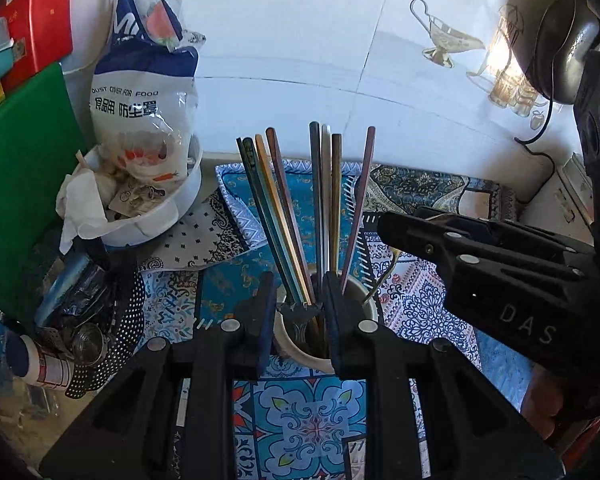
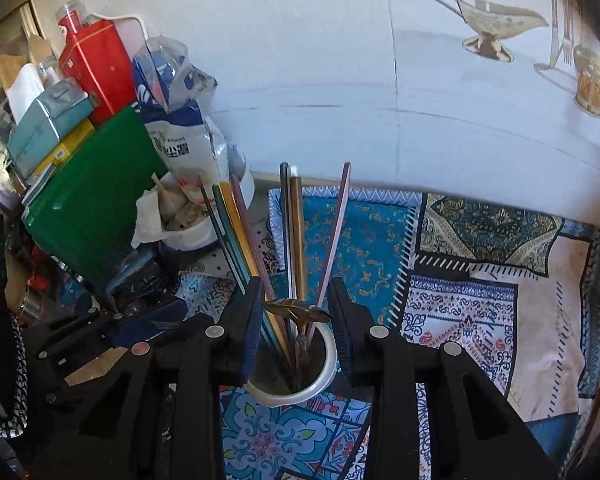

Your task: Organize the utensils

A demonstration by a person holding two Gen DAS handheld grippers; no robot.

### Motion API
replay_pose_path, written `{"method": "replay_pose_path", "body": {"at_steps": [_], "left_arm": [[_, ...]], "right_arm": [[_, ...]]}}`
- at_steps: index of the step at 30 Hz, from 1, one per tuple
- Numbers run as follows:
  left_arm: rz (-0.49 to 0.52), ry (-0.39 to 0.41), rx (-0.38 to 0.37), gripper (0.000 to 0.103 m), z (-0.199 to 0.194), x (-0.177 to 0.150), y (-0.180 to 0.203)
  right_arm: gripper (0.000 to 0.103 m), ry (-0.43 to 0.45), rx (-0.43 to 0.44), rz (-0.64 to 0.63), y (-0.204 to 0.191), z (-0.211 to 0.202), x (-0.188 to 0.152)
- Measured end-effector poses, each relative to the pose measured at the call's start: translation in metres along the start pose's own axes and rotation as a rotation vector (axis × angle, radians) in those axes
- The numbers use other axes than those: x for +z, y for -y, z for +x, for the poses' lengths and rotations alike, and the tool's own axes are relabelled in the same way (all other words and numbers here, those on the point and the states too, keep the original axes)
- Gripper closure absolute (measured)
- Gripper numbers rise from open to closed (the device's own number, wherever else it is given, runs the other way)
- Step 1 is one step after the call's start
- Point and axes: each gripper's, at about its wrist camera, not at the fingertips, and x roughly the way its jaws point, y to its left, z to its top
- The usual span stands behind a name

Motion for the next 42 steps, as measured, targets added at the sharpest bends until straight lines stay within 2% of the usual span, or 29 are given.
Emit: {"method": "replay_pose_path", "body": {"at_steps": [5, 11, 17, 22, 26, 34, 40, 42], "left_arm": [[0.009, -0.032, -0.036, 0.081, 0.009, 0.001, -0.006], [0.045, -0.001, -0.055, 0.081, -0.008, 0.007, -0.006], [0.062, 0.067, -0.059, 0.081, -0.046, 0.007, 0.001], [0.063, 0.158, -0.066, 0.081, -0.097, -0.002, 0.018], [0.069, 0.267, -0.063, 0.075, -0.148, -0.017, 0.041], [0.099, 0.502, -0.039, 0.066, -0.253, -0.072, 0.099], [0.116, 0.649, 0.042, 0.045, -0.315, -0.117, 0.129], [0.120, 0.677, 0.068, 0.037, -0.328, -0.128, 0.135]], "right_arm": [[0.073, -0.017, -0.036, 0.020, 0.001, 0.003, -0.003], [0.072, 0.023, -0.087, 0.050, -0.002, -0.014, -0.003], [0.071, 0.098, -0.124, 0.039, -0.007, -0.058, -0.014], [0.071, 0.182, -0.121, 0.020, -0.011, -0.109, -0.029], [0.071, 0.276, -0.121, -0.016, -0.017, -0.162, -0.047], [0.069, 0.484, -0.146, -0.091, -0.032, -0.276, -0.096], [0.053, 0.607, -0.149, -0.123, -0.044, -0.328, -0.124], [0.039, 0.643, -0.159, -0.126, -0.047, -0.341, -0.132]]}}
